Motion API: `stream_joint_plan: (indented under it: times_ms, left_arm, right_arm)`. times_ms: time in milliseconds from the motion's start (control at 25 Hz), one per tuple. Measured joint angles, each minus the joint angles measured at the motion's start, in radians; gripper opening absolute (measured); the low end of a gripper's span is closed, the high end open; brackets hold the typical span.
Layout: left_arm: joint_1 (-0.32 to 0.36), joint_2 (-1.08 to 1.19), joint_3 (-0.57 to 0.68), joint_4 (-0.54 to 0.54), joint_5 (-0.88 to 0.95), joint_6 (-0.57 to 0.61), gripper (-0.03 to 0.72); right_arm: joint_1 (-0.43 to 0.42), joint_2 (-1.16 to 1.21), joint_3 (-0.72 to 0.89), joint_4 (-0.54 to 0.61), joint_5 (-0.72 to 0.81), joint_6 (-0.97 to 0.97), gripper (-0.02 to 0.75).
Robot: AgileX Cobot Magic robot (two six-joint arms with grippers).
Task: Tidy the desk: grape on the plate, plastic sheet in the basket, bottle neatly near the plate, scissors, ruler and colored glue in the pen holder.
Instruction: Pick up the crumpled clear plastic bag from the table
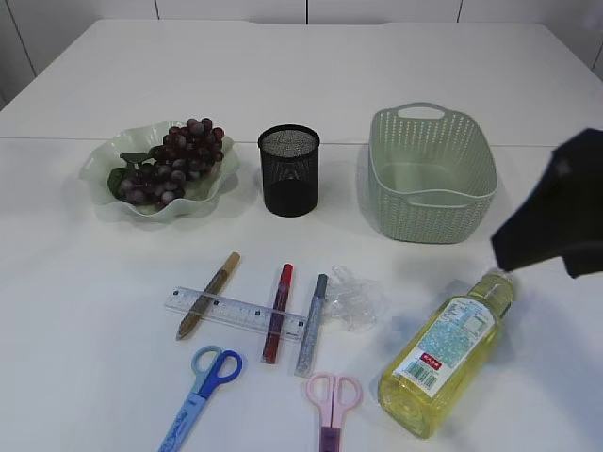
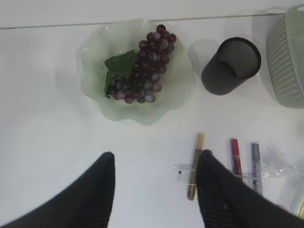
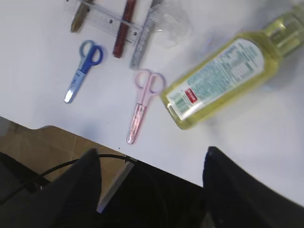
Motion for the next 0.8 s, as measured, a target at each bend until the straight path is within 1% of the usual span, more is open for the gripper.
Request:
stream_joint_plan:
  times_ms: [80, 200, 280, 560, 680, 800]
  left_arm:
    - [0.0, -0.025, 0.0, 0.0, 0.0, 0.0, 0.405]
    - [0.0, -0.053, 0.0, 0.0, 0.0, 0.0, 0.405]
    - [0.0, -0.067, 0.0, 0.002, 0.001, 0.0, 0.405]
    - [0.0, -0.098, 0.0, 0.006, 0.004, 0.0, 0.405]
    - [0.0, -0.103, 0.0, 0.006, 0.006, 0.0, 0.405]
    - [0.0, -0.103, 0.0, 0.004, 0.006, 0.0, 0.405]
  right_arm:
    - [0.058, 0.049, -0.034, -0.016, -0.029, -0.006, 0.543]
    - [0.123, 0.143, -0.11, -0.06, -0.036, -0.036, 0.557]
    - [0.14, 0.199, -0.156, -0.064, -0.033, -0.046, 0.561]
    - [0.144, 0.331, -0.199, -0.097, -0.032, -0.093, 0.561]
    - [0.171, 0.404, -0.243, -0.149, -0.032, -0.081, 0.561]
    - [0.211, 0.496, -0.304, -0.235, -0.032, -0.034, 0.561]
